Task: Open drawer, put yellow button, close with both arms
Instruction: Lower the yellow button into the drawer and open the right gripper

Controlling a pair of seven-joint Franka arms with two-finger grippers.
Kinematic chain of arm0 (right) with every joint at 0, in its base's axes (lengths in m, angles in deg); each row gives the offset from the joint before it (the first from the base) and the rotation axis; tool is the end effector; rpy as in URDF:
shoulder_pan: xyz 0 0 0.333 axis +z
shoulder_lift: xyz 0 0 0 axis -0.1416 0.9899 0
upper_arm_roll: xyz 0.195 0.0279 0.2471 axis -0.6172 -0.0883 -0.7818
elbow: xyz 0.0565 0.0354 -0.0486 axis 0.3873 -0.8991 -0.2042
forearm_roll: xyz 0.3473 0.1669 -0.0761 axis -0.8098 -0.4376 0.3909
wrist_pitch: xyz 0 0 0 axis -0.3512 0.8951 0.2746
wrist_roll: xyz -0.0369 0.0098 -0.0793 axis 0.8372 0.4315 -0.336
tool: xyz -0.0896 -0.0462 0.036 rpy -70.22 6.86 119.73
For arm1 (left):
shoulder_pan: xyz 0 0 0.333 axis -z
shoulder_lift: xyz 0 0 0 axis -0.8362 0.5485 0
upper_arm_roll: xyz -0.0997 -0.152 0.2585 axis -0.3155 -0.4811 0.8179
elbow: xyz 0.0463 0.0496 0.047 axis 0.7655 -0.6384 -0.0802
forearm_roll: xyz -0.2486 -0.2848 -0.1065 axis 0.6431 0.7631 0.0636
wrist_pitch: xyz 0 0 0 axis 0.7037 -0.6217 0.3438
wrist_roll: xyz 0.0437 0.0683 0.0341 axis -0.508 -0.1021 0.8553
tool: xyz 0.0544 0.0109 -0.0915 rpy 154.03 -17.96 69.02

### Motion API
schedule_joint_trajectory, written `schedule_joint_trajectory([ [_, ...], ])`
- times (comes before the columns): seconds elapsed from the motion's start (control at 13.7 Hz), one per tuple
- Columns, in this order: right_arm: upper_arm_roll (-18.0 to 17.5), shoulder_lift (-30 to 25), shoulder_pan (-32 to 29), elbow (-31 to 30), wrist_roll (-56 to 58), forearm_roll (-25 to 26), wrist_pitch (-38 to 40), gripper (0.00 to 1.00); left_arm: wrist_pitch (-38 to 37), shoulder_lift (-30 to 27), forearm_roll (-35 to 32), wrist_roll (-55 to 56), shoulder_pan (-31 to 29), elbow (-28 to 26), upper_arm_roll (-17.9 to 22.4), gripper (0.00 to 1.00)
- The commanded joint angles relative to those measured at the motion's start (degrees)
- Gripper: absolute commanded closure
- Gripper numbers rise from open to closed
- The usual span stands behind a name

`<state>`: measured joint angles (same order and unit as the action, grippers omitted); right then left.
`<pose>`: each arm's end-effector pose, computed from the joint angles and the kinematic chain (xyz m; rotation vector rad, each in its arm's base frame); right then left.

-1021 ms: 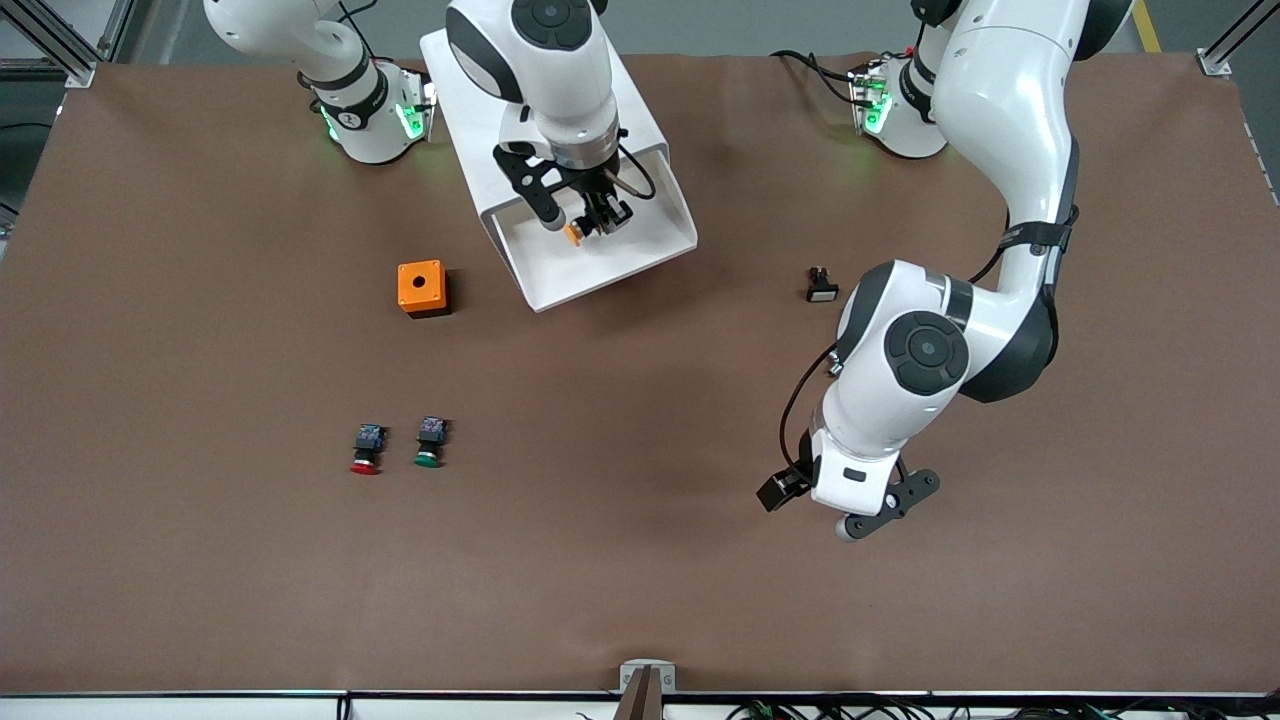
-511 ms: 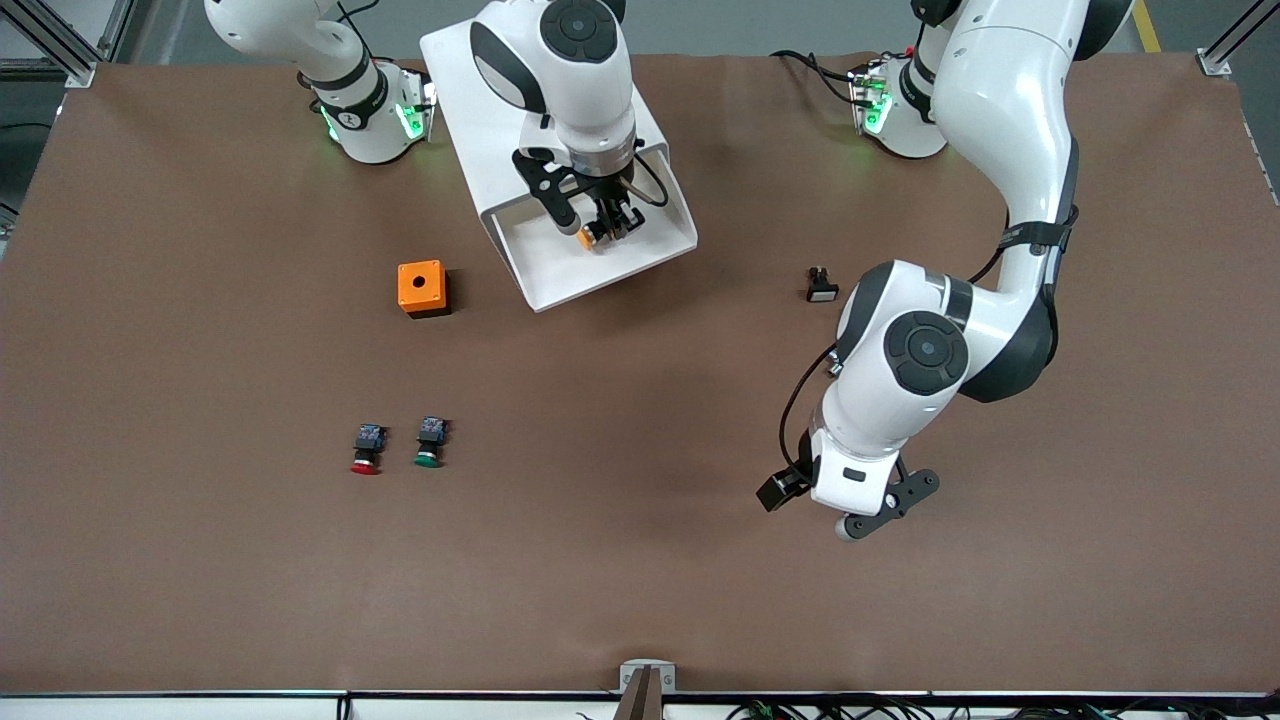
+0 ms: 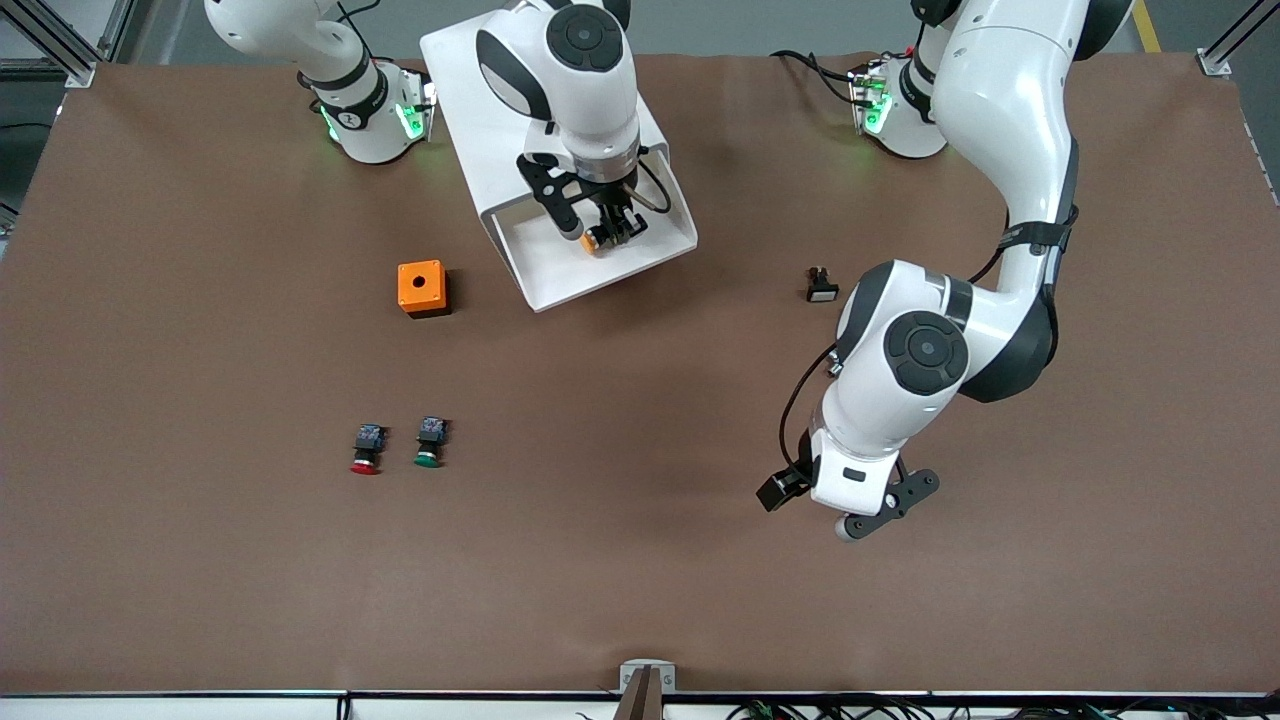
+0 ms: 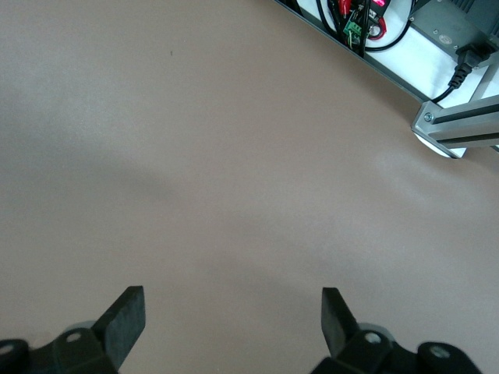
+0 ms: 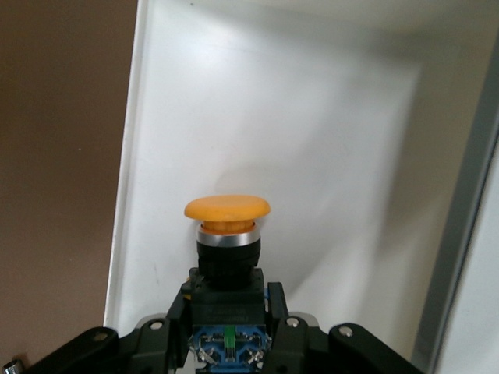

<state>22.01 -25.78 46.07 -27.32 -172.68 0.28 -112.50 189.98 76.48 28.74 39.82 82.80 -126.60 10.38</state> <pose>0.3813 0.4858 0.4166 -2.7540 1.5083 0.0887 0.6980 -0.3201 0.3802 2.8895 0.7467 0.2011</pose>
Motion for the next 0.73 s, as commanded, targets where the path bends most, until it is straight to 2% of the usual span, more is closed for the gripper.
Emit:
schedule_joint_trajectory([
  [0.0, 0.62, 0.92, 0.81, 1.99, -1.71, 1.10, 0.54, 0.96, 0.19, -1.90, -0.81, 0.20, 0.04, -2.16, -0.09, 0.01],
  [0.07, 0.62, 0.92, 0.81, 2.08, -1.71, 1.01, 0.54, 0.76, 0.19, -1.90, -0.81, 0.20, 0.13, -2.16, -0.09, 0.01],
  [0.15, 0.62, 0.92, 0.72, 2.08, -1.54, 1.01, 0.63, 0.35, 0.19, -1.90, -0.81, 0.20, 0.04, -2.08, -0.09, 0.01],
  [0.22, 0.71, 0.92, 0.89, 2.08, -1.71, 1.18, 0.63, 0.00, 0.19, -1.90, -0.81, 0.20, 0.13, -2.08, -0.09, 0.01],
  [0.66, 0.71, 0.92, 0.72, 2.43, -1.36, 1.36, 0.98, 0.00, 0.19, -1.90, -0.81, 0.20, 0.04, -2.16, -0.09, 0.01],
])
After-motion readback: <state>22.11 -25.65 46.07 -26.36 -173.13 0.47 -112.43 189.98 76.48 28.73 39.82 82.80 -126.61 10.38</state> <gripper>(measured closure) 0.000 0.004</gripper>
